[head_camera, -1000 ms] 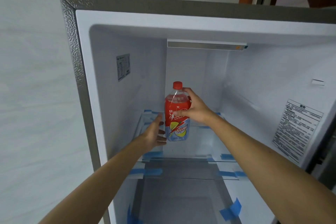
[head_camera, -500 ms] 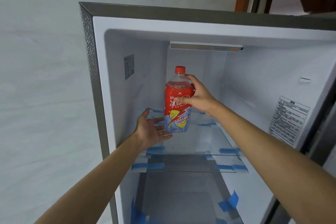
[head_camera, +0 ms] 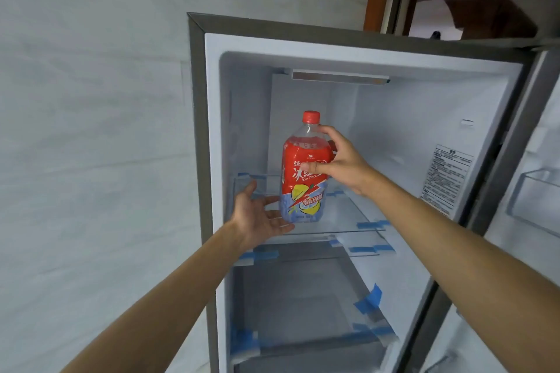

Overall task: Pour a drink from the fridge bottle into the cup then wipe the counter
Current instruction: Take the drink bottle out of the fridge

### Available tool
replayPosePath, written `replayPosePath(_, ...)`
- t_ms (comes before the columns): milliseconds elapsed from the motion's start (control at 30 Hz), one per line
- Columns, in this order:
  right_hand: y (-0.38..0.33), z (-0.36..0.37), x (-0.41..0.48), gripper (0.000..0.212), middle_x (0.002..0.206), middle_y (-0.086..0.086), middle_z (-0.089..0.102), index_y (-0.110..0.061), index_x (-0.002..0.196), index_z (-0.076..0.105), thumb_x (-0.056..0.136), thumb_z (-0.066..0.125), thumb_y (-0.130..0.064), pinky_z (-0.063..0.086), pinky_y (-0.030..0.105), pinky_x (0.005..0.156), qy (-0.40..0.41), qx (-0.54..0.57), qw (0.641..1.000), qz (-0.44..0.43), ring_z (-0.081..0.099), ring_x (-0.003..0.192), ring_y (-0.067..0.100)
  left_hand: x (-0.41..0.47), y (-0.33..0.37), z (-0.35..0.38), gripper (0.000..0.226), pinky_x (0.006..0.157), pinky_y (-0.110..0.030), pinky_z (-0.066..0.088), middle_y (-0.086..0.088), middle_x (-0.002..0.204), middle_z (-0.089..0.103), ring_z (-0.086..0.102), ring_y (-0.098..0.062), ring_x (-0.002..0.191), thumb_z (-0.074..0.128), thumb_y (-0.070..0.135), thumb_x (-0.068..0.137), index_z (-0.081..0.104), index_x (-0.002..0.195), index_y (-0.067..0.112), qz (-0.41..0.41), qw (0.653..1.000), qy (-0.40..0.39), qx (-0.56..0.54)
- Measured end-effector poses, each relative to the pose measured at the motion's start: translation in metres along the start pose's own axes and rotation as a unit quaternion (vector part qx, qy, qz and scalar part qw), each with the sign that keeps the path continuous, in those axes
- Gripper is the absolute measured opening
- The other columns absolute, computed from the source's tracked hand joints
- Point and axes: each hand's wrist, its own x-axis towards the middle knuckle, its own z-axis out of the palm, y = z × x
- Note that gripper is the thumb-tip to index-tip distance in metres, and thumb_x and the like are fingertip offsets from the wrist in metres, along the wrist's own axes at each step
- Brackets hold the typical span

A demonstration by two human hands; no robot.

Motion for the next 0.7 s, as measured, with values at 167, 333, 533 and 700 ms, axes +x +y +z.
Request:
replayPosePath(167, -0.020, 0.010, -0.035, 0.079, 0.120, -0.006, 0.061, -0.032, 0.136, 0.045, 0.072, 0.086, -0.015, 0.059, 0.034, 0.081, 0.037, -0.016, 0.999, 0.022, 0.063, 0.107, 0.013, -0.025, -0.008, -0.008, 0.075, 0.099, -0.059, 0.045, -0.025, 0.134, 0.057, 0.062, -0.043, 0.112, 0.031, 0.066, 0.097, 0.041, 0.144, 0.008, -0.024, 0.999, -0.027, 0.023)
replayPosePath(333, -0.037, 0.018, -0.068, 0.080, 0.118, -0.008, 0.060, -0.032, 0.137, 0.045, 0.071, 0.086, -0.016, 0.059, 0.035, 0.081, 0.069, -0.028, 0.996, 0.039, 0.062, 0.105, 0.010, -0.044, -0.014, -0.012, 0.076, 0.088, -0.058, 0.050, -0.025, 0.141, 0.052, 0.060, -0.044, 0.117, 0.033, 0.065, 0.097, 0.037, 0.148, 0.010, -0.049, 0.997, -0.049, 0.027)
replayPosePath(533, -0.050, 0.022, -0.103, 0.078, 0.119, -0.005, 0.061, -0.037, 0.132, 0.047, 0.068, 0.088, -0.017, 0.060, 0.038, 0.082, 0.098, -0.038, 0.993, 0.054, 0.062, 0.108, 0.015, -0.067, -0.027, -0.011, 0.074, 0.084, -0.058, 0.050, -0.026, 0.146, 0.046, 0.056, -0.047, 0.123, 0.034, 0.063, 0.098, 0.033, 0.151, 0.011, -0.069, 0.995, -0.070, 0.017)
replayPosePath(700, -0.063, 0.021, -0.127, 0.079, 0.116, -0.008, 0.061, -0.036, 0.132, 0.048, 0.067, 0.088, -0.013, 0.059, 0.032, 0.076, 0.115, -0.038, 0.991, 0.064, 0.062, 0.105, 0.012, -0.082, -0.035, -0.003, 0.074, 0.093, -0.060, 0.046, -0.027, 0.150, 0.041, 0.053, -0.046, 0.126, 0.034, 0.062, 0.098, 0.033, 0.151, 0.011, -0.082, 0.993, -0.086, 0.027)
